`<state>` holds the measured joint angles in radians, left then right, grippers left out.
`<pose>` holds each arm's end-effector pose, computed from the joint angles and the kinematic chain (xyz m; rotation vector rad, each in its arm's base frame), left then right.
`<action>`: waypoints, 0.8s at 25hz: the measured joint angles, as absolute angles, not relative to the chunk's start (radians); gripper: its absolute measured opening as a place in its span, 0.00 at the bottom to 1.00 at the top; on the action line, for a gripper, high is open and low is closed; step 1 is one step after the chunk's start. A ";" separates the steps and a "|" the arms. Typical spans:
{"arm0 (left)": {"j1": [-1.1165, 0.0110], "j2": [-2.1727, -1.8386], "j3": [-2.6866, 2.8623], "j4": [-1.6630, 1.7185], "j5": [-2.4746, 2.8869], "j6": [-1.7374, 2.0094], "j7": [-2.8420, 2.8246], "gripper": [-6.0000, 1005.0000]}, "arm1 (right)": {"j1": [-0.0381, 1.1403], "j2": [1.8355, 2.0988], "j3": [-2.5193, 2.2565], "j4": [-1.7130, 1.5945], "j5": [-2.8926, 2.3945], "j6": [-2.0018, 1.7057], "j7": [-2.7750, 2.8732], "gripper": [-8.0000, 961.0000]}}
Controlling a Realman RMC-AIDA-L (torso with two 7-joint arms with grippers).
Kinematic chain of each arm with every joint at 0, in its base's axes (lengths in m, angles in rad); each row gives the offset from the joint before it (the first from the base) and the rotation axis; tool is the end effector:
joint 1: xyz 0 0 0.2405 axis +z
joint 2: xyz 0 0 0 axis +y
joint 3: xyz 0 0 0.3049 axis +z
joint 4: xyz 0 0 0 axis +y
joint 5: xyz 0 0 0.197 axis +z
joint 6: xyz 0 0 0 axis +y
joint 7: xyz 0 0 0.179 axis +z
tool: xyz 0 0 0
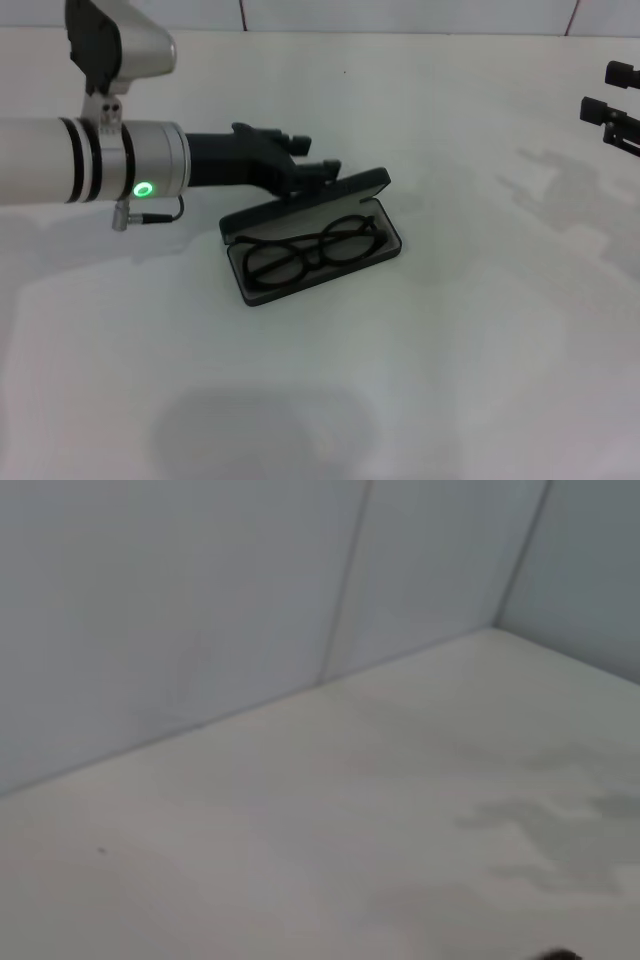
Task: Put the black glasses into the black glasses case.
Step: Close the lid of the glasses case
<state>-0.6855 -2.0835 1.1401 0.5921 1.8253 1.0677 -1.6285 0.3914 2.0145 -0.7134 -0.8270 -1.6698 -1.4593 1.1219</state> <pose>-0.2344 0.4207 -0.1098 -2.6717 -0.7265 -0.4325 0.2984 0.3725 0.0373 -2.3502 0.2005 0.6793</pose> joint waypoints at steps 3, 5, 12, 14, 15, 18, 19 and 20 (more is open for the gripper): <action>-0.676 -2.085 1.167 0.601 1.836 1.091 -1.614 0.57 | 0.391 2.014 -0.713 -0.827 -1.670 -1.459 1.121 0.49; -0.652 -2.087 1.206 0.628 1.833 1.095 -1.586 0.57 | 0.391 2.013 -0.713 -0.827 -1.671 -1.454 1.120 0.49; -0.580 -2.093 1.326 0.701 1.775 1.087 -1.492 0.54 | 0.393 2.012 -0.714 -0.818 -1.671 -1.430 1.108 0.50; -0.579 -2.093 1.325 0.702 1.763 1.088 -1.484 0.52 | 0.395 2.012 -0.714 -0.817 -1.671 -1.428 1.106 0.50; -0.579 -2.093 1.324 0.703 1.750 1.090 -1.475 0.51 | 0.397 2.012 -0.715 -0.817 -1.671 -1.427 1.103 0.50; -0.573 -2.090 1.328 0.704 1.692 1.100 -1.412 0.51 | 0.400 2.012 -0.725 -0.816 -1.672 -1.425 1.088 0.50; -0.572 -2.090 1.329 0.703 1.690 1.102 -1.400 0.52 | 0.401 2.013 -0.727 -0.816 -1.673 -1.424 1.086 0.50; -0.572 -2.090 1.329 0.703 1.689 1.104 -1.392 0.52 | 0.403 2.013 -0.728 -0.816 -1.676 -1.423 1.084 0.50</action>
